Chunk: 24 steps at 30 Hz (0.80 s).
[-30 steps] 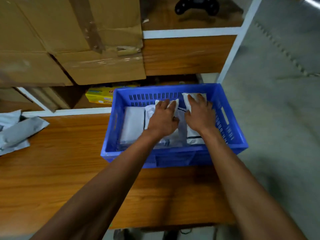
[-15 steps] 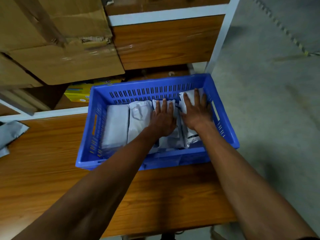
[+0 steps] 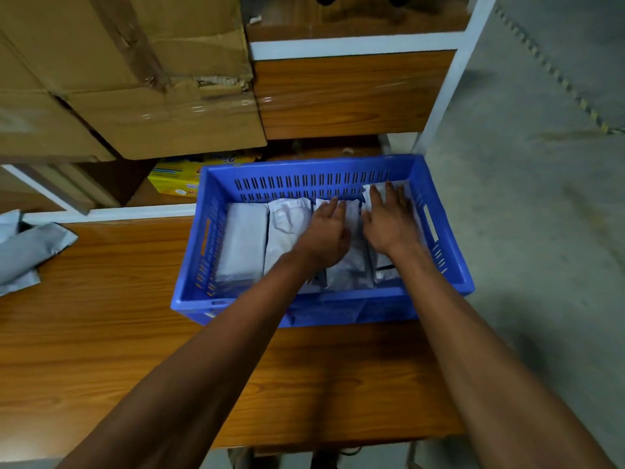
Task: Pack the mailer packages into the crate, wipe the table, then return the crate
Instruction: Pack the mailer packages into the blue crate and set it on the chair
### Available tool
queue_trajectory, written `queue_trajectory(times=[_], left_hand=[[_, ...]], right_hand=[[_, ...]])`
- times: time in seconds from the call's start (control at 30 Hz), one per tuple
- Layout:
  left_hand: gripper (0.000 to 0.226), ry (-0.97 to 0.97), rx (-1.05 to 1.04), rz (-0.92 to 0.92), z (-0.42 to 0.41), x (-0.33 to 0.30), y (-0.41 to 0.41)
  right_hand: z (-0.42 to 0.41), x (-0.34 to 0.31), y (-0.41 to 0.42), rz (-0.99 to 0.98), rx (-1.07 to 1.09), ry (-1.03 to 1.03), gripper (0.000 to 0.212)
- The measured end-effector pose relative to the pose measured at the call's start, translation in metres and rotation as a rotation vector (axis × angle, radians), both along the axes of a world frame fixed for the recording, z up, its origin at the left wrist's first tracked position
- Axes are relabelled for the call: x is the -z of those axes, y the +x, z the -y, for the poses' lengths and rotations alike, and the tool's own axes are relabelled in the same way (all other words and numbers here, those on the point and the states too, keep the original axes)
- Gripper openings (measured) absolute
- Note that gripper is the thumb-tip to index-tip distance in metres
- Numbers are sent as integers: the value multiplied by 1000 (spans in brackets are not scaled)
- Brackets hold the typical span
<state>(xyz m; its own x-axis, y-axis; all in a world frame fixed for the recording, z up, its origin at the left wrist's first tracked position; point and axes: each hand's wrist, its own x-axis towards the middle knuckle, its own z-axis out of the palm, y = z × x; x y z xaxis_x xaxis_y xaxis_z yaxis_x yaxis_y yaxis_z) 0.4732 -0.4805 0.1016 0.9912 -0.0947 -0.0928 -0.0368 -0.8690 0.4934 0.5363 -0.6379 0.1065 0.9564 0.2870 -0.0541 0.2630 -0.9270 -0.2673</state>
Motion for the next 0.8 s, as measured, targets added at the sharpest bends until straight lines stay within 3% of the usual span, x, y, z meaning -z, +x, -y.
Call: queue_trajectory(times=[0.1, 0.43, 0.57, 0.8], left_hand=[[65, -86, -136, 91, -30, -24, -39], [49, 66, -460, 263, -210, -54, -208], [38, 63, -579, 218, -295, -29, -282], [42, 37, -737, 49, -429, 9, -376]], right_hand=[[-34, -16, -33, 105, -56, 155, 51], [-199, -43, -171, 200, -329, 420, 25], [-286, -36, -228, 231, -451, 538, 23], [-434, -3, -293, 94, -577, 406, 25]])
